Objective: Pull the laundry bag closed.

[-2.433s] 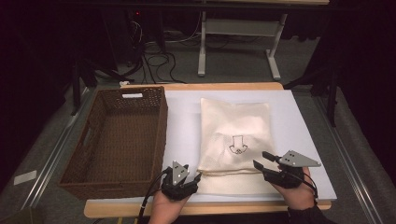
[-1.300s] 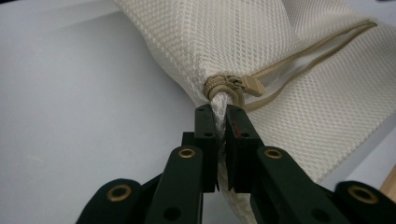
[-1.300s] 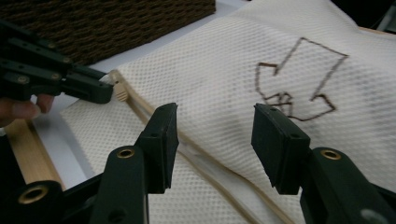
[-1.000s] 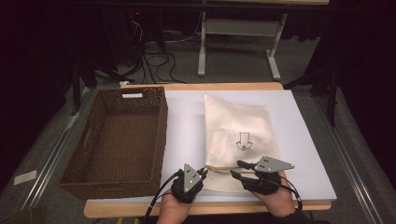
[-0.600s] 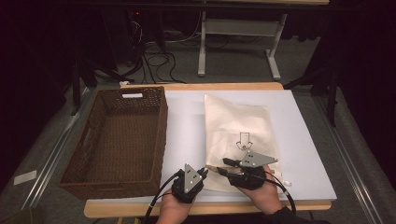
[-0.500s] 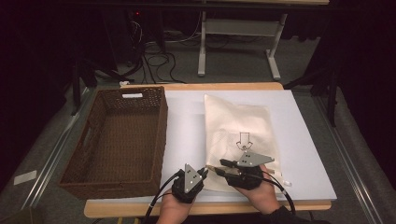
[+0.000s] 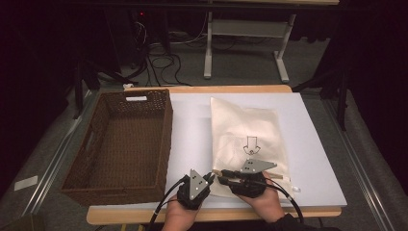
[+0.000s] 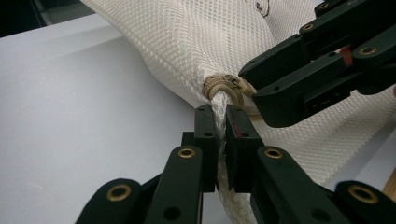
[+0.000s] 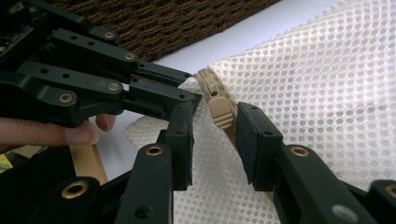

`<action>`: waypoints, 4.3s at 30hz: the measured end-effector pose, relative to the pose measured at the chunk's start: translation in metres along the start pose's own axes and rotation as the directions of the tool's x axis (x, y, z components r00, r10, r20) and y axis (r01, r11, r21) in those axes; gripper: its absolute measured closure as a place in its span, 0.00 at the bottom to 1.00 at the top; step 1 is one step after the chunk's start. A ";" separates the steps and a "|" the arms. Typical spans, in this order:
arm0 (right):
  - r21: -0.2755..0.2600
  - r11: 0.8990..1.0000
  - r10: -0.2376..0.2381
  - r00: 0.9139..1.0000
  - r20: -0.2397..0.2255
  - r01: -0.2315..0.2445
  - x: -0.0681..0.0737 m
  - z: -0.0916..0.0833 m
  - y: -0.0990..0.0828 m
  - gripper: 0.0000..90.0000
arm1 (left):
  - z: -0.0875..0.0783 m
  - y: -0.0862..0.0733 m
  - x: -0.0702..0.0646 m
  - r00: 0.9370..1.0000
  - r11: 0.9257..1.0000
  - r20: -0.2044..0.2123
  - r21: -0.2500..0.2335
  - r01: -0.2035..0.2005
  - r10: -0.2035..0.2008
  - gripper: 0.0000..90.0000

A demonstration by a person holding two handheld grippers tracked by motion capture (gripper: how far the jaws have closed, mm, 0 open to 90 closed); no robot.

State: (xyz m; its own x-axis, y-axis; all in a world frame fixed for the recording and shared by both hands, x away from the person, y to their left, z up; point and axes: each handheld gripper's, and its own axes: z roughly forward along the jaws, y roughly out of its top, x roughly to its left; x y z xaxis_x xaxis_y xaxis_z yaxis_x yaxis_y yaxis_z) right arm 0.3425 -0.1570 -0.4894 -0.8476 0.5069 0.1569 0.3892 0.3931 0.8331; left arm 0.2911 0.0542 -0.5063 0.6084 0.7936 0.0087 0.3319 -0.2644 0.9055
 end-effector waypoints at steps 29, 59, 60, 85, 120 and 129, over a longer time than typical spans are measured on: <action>-0.020 1.000 0.002 1.000 -0.012 -0.002 -0.001 -0.006 0.001 0.92 | 0.007 -0.003 -0.003 0.999 0.998 0.000 0.060 -0.036 0.036 0.94; -0.002 1.000 -0.028 1.000 0.009 0.028 0.003 -0.005 0.000 0.97 | 0.006 -0.002 -0.004 0.999 0.999 0.033 0.047 -0.020 0.018 0.80; -0.001 1.000 -0.025 1.000 0.008 0.025 0.003 -0.005 0.000 0.97 | 0.006 -0.002 -0.003 0.999 0.999 0.033 0.043 -0.014 0.013 0.79; 0.013 0.998 0.058 0.998 0.001 -0.058 -0.006 -0.005 -0.002 0.98 | -0.003 0.008 -0.001 0.996 0.998 0.050 -0.005 0.069 -0.069 0.97; 0.039 0.998 0.058 0.998 0.011 -0.059 -0.009 -0.004 -0.006 0.98 | 0.005 0.004 0.015 0.965 0.975 0.137 0.042 0.219 -0.222 0.95; 0.039 0.998 0.048 0.999 0.015 -0.048 -0.008 -0.004 -0.006 0.98 | 0.004 0.006 0.013 0.970 0.978 0.129 0.042 0.204 -0.208 0.95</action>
State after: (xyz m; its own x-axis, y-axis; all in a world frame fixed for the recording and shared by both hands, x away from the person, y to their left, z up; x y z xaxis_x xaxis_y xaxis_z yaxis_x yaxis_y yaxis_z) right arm 0.3456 -0.1663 -0.4933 -0.8225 0.5366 0.1885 0.4435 0.3977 0.8032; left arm 0.3038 0.0607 -0.5030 0.6137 0.7539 -0.2345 0.4789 -0.1194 0.8697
